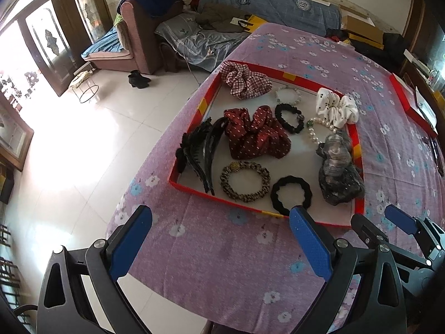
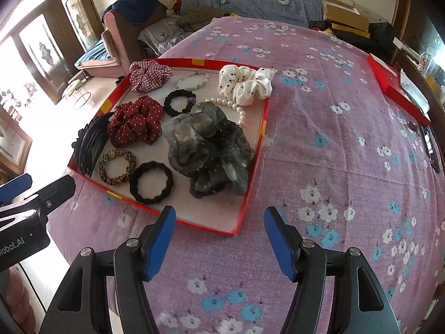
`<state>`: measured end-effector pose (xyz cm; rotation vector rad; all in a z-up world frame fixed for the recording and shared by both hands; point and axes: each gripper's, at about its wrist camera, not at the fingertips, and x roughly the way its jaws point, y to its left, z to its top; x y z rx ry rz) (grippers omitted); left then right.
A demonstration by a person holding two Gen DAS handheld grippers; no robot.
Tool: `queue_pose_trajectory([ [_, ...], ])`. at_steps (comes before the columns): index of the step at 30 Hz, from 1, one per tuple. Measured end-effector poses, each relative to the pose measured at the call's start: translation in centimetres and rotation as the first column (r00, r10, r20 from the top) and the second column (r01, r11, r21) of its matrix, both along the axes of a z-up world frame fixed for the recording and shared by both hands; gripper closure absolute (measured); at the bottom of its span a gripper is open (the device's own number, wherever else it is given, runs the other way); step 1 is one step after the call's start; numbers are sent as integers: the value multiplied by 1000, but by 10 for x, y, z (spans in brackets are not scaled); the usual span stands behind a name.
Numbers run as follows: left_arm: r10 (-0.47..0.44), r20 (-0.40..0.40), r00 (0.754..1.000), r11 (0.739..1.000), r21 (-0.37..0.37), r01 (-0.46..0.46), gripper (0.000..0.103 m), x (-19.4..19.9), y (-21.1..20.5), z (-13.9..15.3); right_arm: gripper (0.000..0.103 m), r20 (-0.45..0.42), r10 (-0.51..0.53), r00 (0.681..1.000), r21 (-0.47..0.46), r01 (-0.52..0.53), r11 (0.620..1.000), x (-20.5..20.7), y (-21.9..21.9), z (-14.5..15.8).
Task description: Organize jewelry
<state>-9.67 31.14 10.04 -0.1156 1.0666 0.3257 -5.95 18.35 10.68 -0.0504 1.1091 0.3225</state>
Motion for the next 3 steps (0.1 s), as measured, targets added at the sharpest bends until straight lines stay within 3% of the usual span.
queue_pose_trajectory([
  [3,6,-2,1000,1000,24,-5,4,-4,-15,2,33,-1,5,1000,12,-5,1000,-4,-13,0],
])
